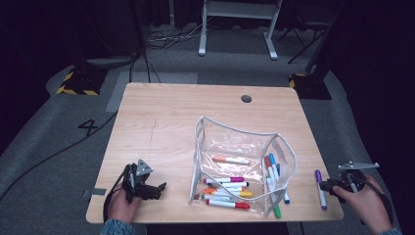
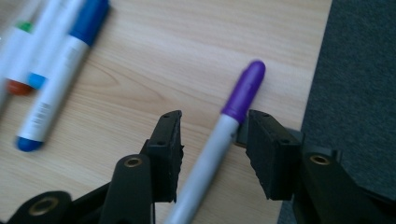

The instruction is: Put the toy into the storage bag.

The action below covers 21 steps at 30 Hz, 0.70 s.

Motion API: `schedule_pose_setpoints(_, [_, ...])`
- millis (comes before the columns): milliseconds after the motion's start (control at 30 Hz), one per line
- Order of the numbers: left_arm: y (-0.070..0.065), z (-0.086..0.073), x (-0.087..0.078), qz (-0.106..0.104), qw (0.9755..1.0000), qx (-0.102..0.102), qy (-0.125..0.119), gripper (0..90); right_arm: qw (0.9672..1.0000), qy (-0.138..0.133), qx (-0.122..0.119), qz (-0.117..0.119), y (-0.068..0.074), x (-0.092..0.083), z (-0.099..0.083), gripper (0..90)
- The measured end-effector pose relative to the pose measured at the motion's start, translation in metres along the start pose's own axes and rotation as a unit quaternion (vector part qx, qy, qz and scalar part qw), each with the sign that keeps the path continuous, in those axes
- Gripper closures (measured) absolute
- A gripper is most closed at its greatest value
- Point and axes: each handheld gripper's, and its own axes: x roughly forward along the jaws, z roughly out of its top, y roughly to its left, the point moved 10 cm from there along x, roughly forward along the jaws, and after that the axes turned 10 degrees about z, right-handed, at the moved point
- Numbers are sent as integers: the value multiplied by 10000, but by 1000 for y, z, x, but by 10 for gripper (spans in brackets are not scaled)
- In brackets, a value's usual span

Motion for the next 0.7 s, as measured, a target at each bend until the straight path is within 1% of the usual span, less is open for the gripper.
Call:
schedule_pose_setpoints(100, [0,0,0,2,10000,3,-1,0,9999,109,68,28,-2,10,-8,615])
schedule_pose_setpoints(267, [0,0,0,5,10000,-5,0,0,9998,204,-65,-4,-2,20,-11,672])
schedule_pose_setpoints(333, [0,0,0,11,10000,-9,-1,0,9996,270,-98,-20,-1,23,-12,731])
schedule_pose_setpoints(367, [-1,0,0,1,10000,-34,-1,0,9993,335,-134,-40,-1,24,-12,749])
schedule_pose_setpoints(400, [-1,0,0,5,10000,-44,-11,0,9992,334,-190,-68,-1,25,-11,759])
schedule_pose_setpoints(500, [0,0,0,3,10000,-17,1,0,9989,439,-138,-96,1,26,-10,768])
schedule_pose_setpoints(567, [0,0,-1,6,10000,-26,12,0,9990,418,-114,-94,1,27,-8,770])
schedule_pose_setpoints(600, [1,0,-1,38,10000,9,11,0,9989,441,-120,-73,1,26,-8,770])
schedule_pose_setpoints(633, [0,0,-1,35,10000,4,11,0,9991,405,-99,-63,2,26,-7,770])
schedule_pose_setpoints(700, [0,0,-1,35,10000,5,11,0,9994,332,-136,-12,3,22,-3,770])
